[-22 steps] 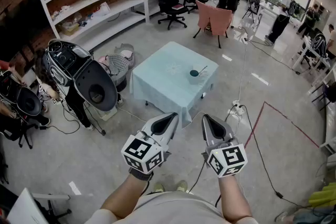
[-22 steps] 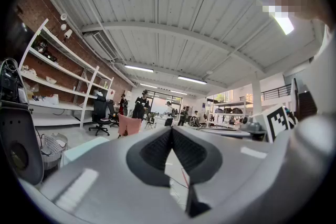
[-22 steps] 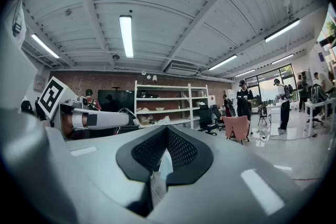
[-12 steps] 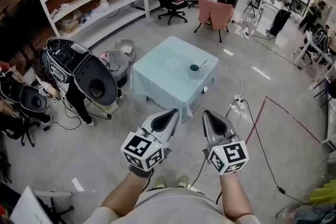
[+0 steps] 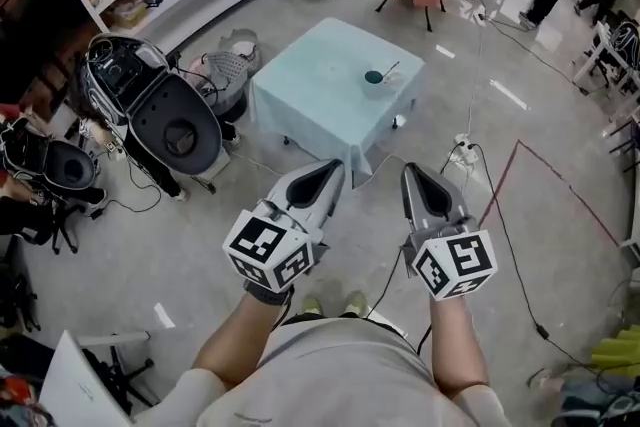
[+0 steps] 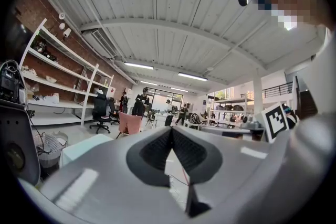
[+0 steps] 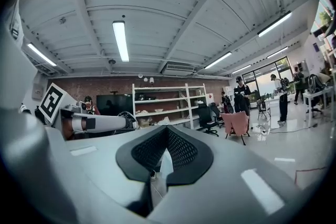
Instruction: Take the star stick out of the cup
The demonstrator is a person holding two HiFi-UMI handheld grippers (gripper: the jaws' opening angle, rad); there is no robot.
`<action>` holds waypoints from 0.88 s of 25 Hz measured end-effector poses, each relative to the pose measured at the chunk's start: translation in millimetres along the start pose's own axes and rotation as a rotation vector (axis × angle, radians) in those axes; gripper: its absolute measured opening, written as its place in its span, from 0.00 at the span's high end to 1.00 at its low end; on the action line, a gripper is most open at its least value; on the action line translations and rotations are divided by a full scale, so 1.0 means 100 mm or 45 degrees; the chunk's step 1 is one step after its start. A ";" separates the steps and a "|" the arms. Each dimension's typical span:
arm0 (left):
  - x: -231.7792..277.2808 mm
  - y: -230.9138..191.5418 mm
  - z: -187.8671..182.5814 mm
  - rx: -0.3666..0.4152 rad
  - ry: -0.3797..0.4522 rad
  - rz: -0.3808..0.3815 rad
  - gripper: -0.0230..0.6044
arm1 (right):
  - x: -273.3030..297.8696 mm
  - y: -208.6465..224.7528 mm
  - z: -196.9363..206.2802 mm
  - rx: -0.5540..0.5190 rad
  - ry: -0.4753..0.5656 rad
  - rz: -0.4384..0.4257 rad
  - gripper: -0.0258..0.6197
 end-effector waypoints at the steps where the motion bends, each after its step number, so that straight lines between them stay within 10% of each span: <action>1: 0.02 0.03 0.01 0.000 -0.002 -0.002 0.95 | -0.02 0.03 0.01 0.001 -0.007 0.001 0.94; 22: 0.72 -0.01 0.39 -0.010 -0.025 0.022 0.95 | 0.09 0.80 0.11 0.031 0.031 0.088 0.94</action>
Point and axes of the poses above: the fingertips, and each gripper's own axes: x forward along the fingers, y to its right, z out of its underside, the point moved 8 cm from there along -x, backward along the fingers, and after that the axes turned 14 degrees about y, right-handed, at the moved point
